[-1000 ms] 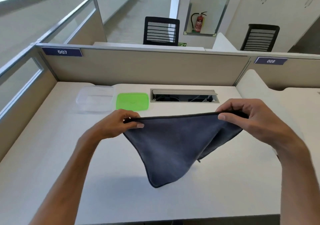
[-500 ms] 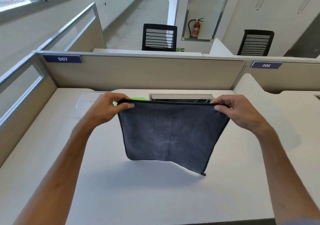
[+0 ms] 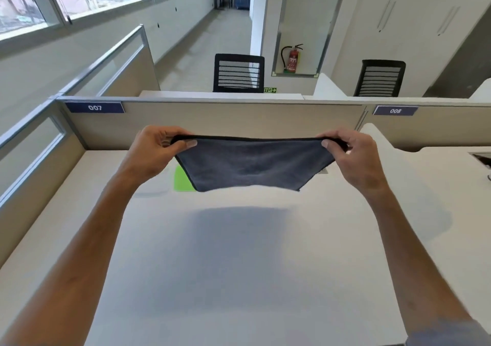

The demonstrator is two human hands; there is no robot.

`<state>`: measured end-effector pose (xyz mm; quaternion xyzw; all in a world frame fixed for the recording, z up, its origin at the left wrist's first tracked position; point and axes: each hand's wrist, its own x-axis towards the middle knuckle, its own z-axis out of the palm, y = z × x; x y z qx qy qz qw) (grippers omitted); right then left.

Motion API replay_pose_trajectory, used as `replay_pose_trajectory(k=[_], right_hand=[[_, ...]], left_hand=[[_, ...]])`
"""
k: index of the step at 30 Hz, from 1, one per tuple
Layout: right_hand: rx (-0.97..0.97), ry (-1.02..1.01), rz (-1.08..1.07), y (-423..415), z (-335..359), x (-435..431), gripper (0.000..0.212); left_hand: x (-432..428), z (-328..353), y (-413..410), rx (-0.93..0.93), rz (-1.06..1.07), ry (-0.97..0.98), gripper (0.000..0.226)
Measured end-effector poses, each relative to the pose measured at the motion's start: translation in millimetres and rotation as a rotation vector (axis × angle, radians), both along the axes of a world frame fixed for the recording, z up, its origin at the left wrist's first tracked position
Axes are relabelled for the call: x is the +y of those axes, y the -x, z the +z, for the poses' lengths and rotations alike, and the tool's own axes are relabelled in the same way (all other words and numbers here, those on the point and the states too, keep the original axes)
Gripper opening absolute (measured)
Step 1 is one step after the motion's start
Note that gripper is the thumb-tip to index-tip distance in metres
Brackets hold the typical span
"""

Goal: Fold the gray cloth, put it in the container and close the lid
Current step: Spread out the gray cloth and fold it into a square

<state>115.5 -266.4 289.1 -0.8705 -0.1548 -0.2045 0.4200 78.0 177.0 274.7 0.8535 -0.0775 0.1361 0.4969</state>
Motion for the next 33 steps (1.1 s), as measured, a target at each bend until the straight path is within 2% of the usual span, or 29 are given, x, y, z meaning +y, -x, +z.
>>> replay_pose_trajectory(k=[4, 7, 9, 12, 15, 19, 25, 33], right_hand=[[0.036, -0.049, -0.021, 40, -58, -9, 0.024], [0.195, -0.035, -0.035, 77, -136, -16, 0.024], [0.302, 0.02, -0.061, 105, -191, -22, 0.024], [0.435, 0.173, -0.089, 144, -262, -31, 0.026], [0.54, 0.314, -0.053, 175, -306, -38, 0.022], [0.625, 0.494, 0.035, 194, -328, -42, 0.023], [0.703, 0.645, 0.176, 187, -326, -47, 0.019], [0.851, 0.727, 0.356, 146, -316, -50, 0.018]], left_hand=[[-3, -40, 37, 0.18, -0.037, 0.013, 0.023], [-17, -106, 72, 0.419, -0.101, 0.044, 0.017], [-29, -156, 97, 0.547, -0.127, -0.037, 0.025], [-40, -223, 132, 0.695, -0.167, -0.22, 0.019], [-44, -268, 162, 0.798, -0.209, -0.309, 0.02], [-44, -297, 183, 0.834, -0.202, -0.363, 0.025], [-46, -306, 191, 0.839, -0.176, -0.429, 0.026], [-51, -310, 188, 0.871, -0.086, -0.378, 0.021]])
